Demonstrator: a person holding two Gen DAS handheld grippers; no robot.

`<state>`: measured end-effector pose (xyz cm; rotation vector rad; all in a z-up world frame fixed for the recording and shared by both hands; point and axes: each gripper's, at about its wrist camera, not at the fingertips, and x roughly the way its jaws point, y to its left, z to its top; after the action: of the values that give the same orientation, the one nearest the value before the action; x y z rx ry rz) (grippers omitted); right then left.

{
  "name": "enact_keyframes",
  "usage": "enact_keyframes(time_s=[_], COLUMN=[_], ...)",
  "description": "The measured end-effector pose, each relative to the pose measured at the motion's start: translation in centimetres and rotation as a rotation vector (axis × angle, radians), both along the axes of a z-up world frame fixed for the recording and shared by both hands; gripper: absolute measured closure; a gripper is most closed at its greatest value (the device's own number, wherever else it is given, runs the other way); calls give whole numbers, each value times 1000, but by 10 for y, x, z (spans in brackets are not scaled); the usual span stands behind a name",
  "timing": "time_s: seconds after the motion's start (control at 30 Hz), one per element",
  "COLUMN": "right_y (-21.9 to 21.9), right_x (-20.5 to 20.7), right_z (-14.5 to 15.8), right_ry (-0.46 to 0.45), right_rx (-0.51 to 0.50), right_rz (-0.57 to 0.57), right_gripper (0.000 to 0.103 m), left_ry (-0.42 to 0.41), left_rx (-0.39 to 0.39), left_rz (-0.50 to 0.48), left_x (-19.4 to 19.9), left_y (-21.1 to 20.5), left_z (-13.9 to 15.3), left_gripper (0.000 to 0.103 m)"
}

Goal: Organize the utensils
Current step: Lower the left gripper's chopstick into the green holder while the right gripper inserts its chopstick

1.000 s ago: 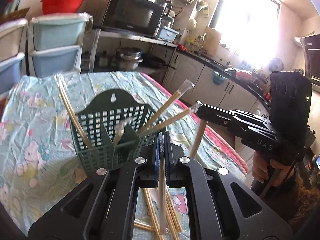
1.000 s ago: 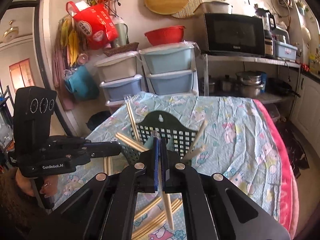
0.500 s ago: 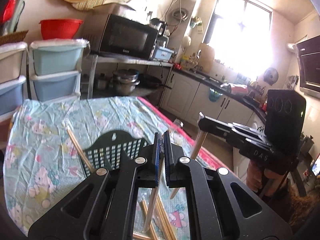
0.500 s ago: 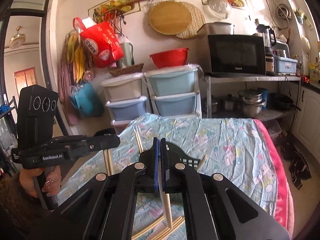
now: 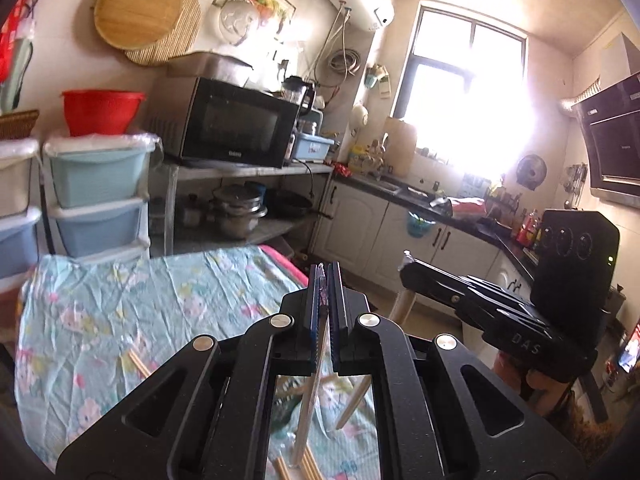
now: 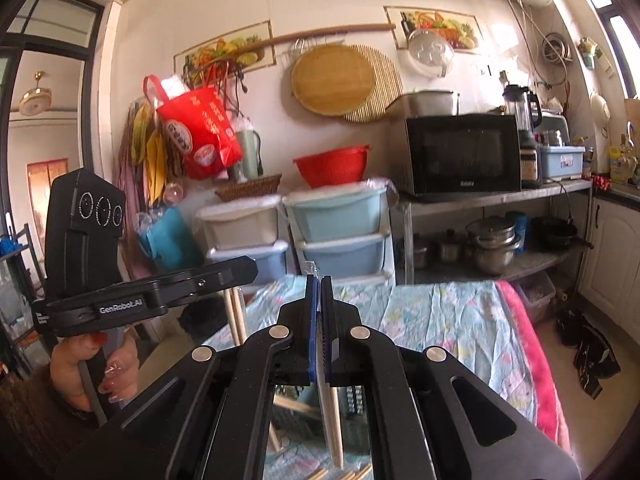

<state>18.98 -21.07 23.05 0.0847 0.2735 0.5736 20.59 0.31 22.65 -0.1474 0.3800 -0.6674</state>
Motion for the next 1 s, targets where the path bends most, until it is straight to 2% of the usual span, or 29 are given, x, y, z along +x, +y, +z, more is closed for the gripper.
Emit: enact_keyframes(time_s=[0.3, 0.53, 0.73, 1.0], right_y=[-6, -2, 3, 11], right_x=[14, 32, 48, 65], right_z=[29, 35, 30, 7], right_ry=[-54, -82, -96, -87], right_rx=[45, 59, 84, 84], right_rz=[-14, -18, -20, -25], right_gripper=[101, 101, 101, 101], left_ry=[-53, -122, -118, -99], left_rx=[8, 3, -11, 16], left_rz=[58, 134, 156, 177], left_x=[22, 35, 49, 66], left_y=[1, 11, 15, 7], left_z=[29, 40, 26, -15], left_gripper=[101, 101, 101, 101])
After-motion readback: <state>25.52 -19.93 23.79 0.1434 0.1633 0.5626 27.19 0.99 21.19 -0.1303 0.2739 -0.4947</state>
